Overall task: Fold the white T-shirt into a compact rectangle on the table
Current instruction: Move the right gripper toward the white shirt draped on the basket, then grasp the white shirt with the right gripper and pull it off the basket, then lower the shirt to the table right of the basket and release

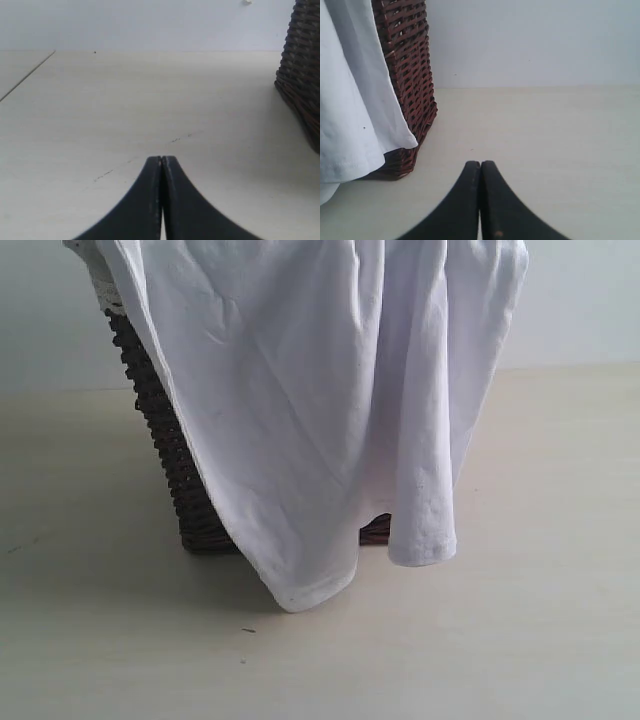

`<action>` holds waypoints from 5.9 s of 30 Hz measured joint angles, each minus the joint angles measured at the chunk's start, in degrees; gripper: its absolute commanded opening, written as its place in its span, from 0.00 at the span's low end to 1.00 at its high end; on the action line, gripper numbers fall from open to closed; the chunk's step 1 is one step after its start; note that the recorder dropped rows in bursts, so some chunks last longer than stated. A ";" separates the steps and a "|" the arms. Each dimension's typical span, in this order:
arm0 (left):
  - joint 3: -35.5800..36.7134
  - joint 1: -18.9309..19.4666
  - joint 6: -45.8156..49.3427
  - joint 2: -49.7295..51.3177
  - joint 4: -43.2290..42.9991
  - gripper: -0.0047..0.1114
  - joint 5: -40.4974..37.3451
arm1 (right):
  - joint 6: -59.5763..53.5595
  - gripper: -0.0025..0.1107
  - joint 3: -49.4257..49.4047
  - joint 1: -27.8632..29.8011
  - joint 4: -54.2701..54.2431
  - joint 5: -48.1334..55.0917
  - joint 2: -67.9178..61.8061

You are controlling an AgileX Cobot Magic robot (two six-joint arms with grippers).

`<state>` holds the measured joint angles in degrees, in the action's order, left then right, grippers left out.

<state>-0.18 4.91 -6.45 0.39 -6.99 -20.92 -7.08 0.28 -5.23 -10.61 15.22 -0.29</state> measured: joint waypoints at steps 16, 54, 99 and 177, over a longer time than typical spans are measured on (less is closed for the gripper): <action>0.00 0.00 0.00 0.00 0.00 0.04 0.00 | -1.27 0.02 0.00 -0.76 -3.44 -0.46 0.00; 0.00 0.00 0.00 0.00 0.00 0.04 0.00 | -71.76 0.68 57.73 -0.76 -40.49 44.86 -83.87; 0.00 0.00 0.00 0.00 0.00 0.04 0.00 | -108.72 0.02 82.55 -0.76 -86.45 26.30 -63.30; 0.00 0.00 0.00 0.00 0.00 0.04 0.00 | -96.64 0.02 67.46 -0.76 -70.00 53.69 -67.48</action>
<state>-0.18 4.91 -6.45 0.39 -6.99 -20.92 -103.72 67.75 -5.98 -80.61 68.91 -67.77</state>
